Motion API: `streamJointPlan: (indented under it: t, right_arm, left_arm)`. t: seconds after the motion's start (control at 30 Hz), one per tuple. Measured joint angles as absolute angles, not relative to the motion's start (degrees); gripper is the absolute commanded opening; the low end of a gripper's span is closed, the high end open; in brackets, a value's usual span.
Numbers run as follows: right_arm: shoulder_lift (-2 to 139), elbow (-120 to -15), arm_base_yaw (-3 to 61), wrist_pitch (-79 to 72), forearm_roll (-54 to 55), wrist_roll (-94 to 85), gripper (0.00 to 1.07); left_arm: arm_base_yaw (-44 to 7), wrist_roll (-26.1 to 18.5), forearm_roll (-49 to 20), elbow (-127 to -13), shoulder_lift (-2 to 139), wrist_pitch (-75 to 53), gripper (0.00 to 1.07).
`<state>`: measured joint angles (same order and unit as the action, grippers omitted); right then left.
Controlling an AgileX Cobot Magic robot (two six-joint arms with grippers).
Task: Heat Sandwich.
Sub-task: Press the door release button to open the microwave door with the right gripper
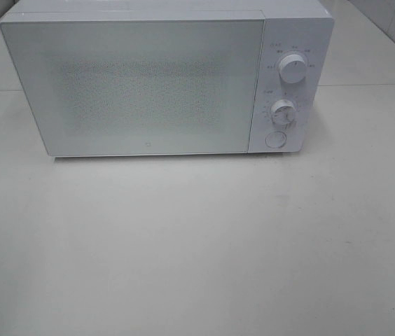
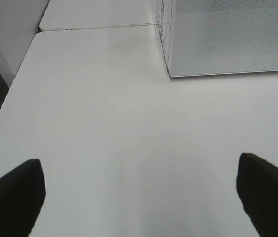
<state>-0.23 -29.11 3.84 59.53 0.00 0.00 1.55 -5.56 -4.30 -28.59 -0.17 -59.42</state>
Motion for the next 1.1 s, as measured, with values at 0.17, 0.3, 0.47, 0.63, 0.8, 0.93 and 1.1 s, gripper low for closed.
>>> streamJointPlan:
  t: [0.17,0.3,0.47,0.63,0.8,0.93,1.1]
  right_arm:
    - [-0.23,-29.11,3.84,59.53,2.18,0.00,0.75]
    - [1.72,-29.45,3.84,59.01,3.15,0.00,0.75]
    - [5.84,-30.31,3.84,53.51,3.15,0.00,0.75]
    - [10.31,-30.42,3.78,46.75,3.15,0.00,0.75]
    - [15.36,-30.42,3.78,40.85,3.15,0.00,0.75]
    - [20.57,-30.42,3.78,35.70,3.15,0.00,0.75]
    - [25.73,-30.42,3.78,30.65,3.15,0.00,0.75]
  left_arm:
    - [1.55,-5.56,-4.30,-28.59,-0.17,-59.42,1.03]
    - [1.55,-5.56,-4.30,-28.59,-0.17,-59.42,1.03]
    - [1.55,-5.56,-4.30,-28.59,-0.17,-59.42,1.03]
    - [1.55,-5.56,-4.30,-28.59,-0.17,-59.42,1.03]
    - [1.55,-5.56,-4.30,-28.59,-0.17,-59.42,1.03]
    - [1.55,-5.56,-4.30,-28.59,-0.17,-59.42,1.03]
    - [1.55,-5.56,-4.30,-28.59,-0.17,-59.42,1.03]
